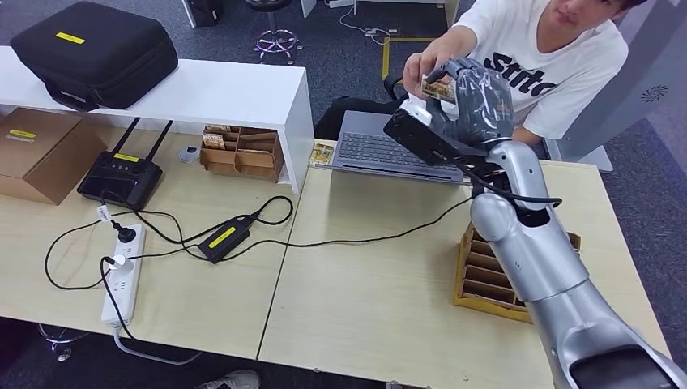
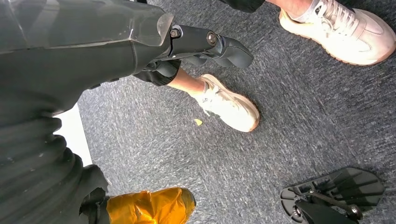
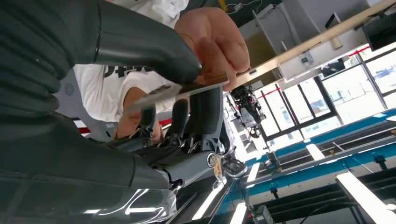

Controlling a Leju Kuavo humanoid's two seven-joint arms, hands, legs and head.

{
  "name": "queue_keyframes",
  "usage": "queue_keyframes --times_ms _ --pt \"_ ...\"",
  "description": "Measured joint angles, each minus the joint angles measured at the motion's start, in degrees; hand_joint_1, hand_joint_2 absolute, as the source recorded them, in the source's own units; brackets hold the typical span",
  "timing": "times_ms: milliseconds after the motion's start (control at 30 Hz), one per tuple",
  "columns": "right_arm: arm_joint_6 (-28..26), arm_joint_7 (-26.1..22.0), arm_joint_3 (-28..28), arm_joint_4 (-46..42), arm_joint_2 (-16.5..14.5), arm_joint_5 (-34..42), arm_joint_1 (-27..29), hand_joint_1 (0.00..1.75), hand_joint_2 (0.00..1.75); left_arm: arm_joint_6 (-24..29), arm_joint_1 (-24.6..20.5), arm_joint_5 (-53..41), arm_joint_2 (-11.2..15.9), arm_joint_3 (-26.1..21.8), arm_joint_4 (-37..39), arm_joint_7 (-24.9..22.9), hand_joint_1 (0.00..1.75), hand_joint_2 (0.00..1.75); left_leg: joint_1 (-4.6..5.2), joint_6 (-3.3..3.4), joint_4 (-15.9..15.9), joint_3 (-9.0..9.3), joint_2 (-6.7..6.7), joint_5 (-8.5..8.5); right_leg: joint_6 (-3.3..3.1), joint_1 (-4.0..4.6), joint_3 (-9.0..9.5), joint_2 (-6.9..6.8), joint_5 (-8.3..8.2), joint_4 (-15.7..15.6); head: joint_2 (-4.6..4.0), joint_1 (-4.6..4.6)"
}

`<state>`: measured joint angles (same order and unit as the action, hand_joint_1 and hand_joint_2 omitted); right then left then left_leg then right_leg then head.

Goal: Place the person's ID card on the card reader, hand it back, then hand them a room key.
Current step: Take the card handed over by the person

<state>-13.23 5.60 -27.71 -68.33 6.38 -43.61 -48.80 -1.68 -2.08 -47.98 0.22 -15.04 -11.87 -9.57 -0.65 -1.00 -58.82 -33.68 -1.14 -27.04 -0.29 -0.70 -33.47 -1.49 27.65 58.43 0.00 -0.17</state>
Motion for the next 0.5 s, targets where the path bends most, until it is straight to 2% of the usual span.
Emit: queue_keyframes --times_ms 300,500 --pt "-1.12 -1.74 0.31 0.95 0.44 -2.64 0.28 1.75 1.75 0.0 0.02 -0.39 0.02 0.0 0.0 0.0 0.0 1.75 0.0 0.0 -0.01 0.0 0.0 0.0 0.0 0.0 -0.03 0.0 0.0 -0.01 0.0 0.0" --pt "-1.35 -3.16 2.41 -0.06 2.59 -1.41 0.95 1.75 1.75 0.01 0.12 -0.34 0.03 -0.03 0.0 0.0 0.0 1.75 0.01 0.01 -0.03 -0.01 0.0 -0.01 0.0 -0.01 -0.03 0.0 0.0 -0.03 0.0 0.0"
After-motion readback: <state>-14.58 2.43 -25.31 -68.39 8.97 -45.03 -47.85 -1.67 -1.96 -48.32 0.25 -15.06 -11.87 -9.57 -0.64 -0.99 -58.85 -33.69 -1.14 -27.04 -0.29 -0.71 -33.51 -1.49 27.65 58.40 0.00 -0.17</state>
